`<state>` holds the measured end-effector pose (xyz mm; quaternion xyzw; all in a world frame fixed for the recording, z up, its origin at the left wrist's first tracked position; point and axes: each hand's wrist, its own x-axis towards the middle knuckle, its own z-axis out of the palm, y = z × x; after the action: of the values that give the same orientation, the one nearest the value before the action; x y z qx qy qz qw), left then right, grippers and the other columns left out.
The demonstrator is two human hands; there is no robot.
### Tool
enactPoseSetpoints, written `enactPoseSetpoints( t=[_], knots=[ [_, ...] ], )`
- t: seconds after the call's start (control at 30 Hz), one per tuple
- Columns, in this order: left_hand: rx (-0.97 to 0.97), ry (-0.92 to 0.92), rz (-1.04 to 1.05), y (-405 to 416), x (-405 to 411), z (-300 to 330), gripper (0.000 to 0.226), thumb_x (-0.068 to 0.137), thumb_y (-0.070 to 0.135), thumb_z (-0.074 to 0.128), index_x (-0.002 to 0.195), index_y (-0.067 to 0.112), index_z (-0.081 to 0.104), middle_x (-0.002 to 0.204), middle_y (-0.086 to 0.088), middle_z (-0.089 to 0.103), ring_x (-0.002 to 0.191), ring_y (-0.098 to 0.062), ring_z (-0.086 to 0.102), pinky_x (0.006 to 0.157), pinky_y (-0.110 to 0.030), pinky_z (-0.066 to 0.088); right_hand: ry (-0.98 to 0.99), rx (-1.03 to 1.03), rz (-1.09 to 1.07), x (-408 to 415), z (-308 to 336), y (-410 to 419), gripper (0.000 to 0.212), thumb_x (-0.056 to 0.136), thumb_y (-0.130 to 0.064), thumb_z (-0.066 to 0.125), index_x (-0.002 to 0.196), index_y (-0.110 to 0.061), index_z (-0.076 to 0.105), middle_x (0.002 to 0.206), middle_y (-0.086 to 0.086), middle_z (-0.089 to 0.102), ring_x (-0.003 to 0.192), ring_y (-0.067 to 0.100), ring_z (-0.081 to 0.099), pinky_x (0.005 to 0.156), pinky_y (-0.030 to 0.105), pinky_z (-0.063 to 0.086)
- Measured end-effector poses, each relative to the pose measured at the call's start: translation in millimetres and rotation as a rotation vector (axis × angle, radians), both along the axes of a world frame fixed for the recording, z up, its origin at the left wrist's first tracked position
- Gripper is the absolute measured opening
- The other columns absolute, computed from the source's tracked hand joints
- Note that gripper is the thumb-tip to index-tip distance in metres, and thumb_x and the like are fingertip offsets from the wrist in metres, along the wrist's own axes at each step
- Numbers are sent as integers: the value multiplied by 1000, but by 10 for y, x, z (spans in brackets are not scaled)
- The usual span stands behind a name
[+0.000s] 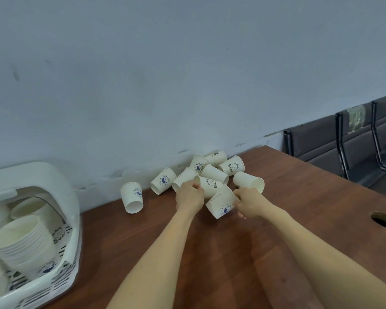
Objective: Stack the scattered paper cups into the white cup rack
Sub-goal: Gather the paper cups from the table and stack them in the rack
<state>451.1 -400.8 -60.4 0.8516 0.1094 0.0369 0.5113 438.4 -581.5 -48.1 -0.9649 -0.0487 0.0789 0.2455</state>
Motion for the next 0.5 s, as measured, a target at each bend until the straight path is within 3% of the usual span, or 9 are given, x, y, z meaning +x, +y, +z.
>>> enactPoseSetpoints(
  t=[0.1, 0.2, 0.27, 0.4, 0.5],
  knots=[
    [66, -50, 9, 138, -140, 133, 9, 73, 26, 46, 77, 23, 53, 83, -13, 67, 71, -31, 67, 70, -37, 55, -30, -28, 10, -99, 86, 66, 13, 78, 1, 44, 76, -8, 54, 73, 7, 62, 75, 29, 64, 69, 35, 54],
    [118, -77, 21, 314, -390, 279, 6, 78, 20, 49, 82, 21, 52, 64, -5, 67, 53, -22, 67, 70, -35, 55, -61, -24, 22, -225, 193, 166, 21, 82, -4, 45, 94, -6, 62, 82, 9, 62, 80, 28, 64, 74, 36, 56],
    [148, -94, 44, 459, -565, 346, 5, 79, 17, 51, 81, 20, 53, 67, -5, 67, 45, -18, 64, 64, -32, 55, -80, -53, 47, -333, 292, 267, 24, 83, -6, 46, 99, -9, 63, 82, 7, 62, 78, 25, 61, 76, 35, 55],
    [161, -112, 62, 750, -904, 495, 9, 78, 14, 51, 78, 23, 51, 80, -9, 66, 43, -20, 63, 47, -25, 48, -115, -54, 67, -545, 494, 501, 20, 79, -11, 47, 87, -17, 63, 74, 5, 65, 72, 22, 66, 63, 30, 54],
    [160, -115, 66, 980, -1147, 604, 9, 74, 18, 50, 77, 26, 51, 79, -6, 66, 45, -21, 64, 50, -25, 47, -138, -51, 97, -713, 683, 739, 17, 82, -12, 46, 86, -21, 59, 84, 7, 67, 74, 21, 65, 57, 26, 49]
  ],
)
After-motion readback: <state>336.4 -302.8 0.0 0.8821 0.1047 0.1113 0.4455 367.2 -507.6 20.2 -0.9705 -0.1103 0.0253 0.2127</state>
